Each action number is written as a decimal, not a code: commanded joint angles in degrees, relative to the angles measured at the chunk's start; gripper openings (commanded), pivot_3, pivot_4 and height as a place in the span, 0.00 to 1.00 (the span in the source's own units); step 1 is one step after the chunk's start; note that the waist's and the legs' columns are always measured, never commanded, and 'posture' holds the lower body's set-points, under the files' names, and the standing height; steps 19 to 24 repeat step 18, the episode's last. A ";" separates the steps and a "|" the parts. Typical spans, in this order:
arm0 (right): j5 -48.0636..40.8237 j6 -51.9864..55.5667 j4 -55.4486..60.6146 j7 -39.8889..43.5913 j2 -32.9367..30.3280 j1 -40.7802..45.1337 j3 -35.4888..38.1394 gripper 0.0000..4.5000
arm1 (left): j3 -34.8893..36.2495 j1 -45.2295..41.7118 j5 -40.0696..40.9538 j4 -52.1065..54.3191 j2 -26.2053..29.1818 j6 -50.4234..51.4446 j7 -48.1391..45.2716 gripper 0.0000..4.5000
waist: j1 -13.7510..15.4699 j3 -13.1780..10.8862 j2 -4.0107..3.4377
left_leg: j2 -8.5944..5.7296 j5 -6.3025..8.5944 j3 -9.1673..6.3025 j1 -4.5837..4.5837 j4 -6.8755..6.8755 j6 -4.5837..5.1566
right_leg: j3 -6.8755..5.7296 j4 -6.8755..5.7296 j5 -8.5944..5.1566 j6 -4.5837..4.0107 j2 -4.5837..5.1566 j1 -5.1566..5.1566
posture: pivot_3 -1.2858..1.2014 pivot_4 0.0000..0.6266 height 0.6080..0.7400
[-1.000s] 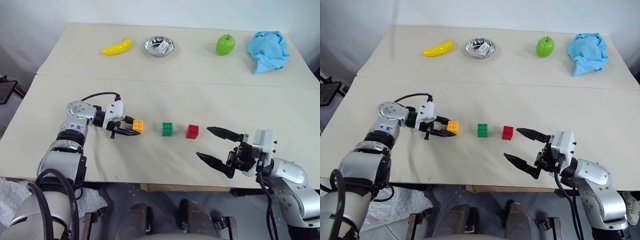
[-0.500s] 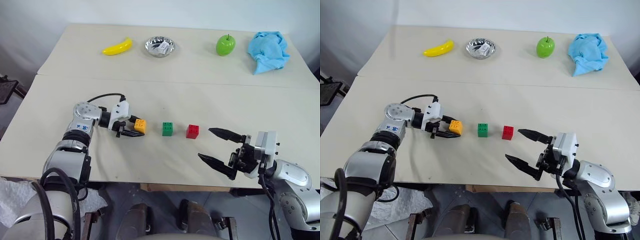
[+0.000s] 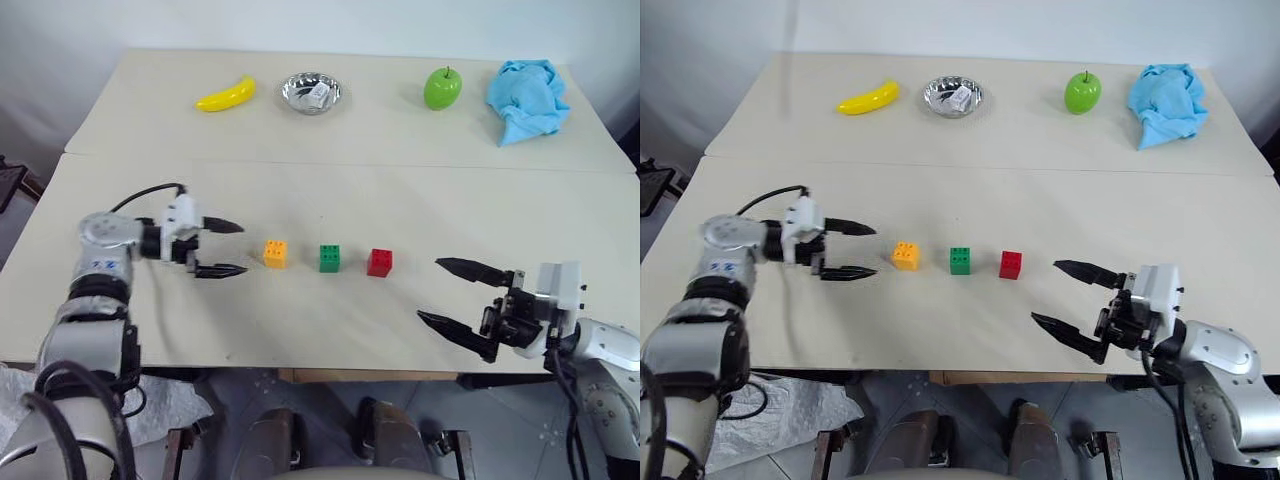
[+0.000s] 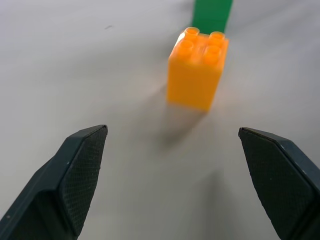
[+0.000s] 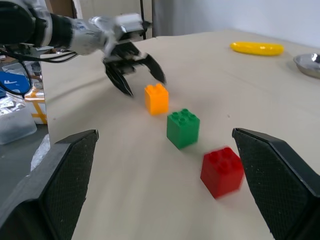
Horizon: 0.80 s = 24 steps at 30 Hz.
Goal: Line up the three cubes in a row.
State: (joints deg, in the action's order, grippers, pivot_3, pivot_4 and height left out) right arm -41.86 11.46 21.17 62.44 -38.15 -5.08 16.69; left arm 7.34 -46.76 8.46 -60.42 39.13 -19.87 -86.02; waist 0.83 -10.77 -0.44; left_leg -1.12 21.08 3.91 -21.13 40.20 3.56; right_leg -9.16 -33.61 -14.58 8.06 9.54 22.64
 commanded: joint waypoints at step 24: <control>7.52 -10.91 -22.02 18.69 -0.62 13.62 -6.50 1.00 | 13.94 37.57 18.09 53.57 1.69 20.98 17.58 0.99 | 0.52 -0.05 -0.11 | 0.02 0.01 -0.23 0.10 0.04 -0.14 | 0.11 -0.02 -0.02 -0.04 0.04 -0.12 | 0.52 0.24 1.00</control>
